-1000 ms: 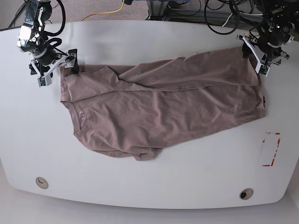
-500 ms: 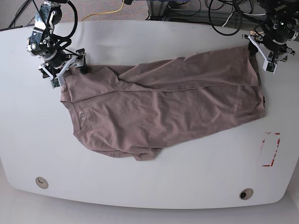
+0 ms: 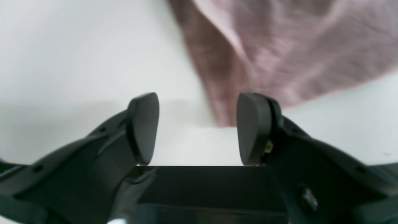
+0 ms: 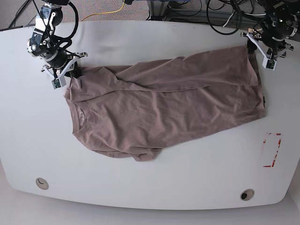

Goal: Layout the t-shirt on the table in an organized manner, then fold the t-shirt properly
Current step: 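Hold the shoulder edge with both grippers, keeping the shirt spread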

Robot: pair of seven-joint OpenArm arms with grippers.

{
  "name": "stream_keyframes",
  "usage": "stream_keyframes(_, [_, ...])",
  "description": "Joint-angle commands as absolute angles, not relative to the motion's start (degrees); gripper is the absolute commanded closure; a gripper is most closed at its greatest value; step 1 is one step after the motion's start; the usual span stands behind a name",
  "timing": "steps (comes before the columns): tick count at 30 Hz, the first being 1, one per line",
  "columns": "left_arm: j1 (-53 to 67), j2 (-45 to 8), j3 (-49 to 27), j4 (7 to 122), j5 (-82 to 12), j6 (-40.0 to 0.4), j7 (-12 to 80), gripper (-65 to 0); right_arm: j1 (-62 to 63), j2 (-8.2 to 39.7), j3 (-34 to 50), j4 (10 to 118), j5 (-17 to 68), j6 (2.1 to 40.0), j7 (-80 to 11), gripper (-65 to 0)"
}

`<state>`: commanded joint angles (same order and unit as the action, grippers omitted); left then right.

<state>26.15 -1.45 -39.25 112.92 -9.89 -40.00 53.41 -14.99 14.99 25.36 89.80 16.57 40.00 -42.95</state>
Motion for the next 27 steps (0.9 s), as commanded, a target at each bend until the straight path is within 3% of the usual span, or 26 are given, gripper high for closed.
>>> stream_keyframes(7, [26.24,1.10,-38.99,112.92,-9.71,-40.00,53.41,-37.2,-15.16,15.08,25.36,89.89,16.57,40.00,-42.95,-1.9])
stream_keyframes(27, [24.84,0.75,-39.25,112.48,-9.63,-40.00,53.41,-37.6,-15.16,15.08,25.27,89.89,16.84,40.00,-43.03,-1.9])
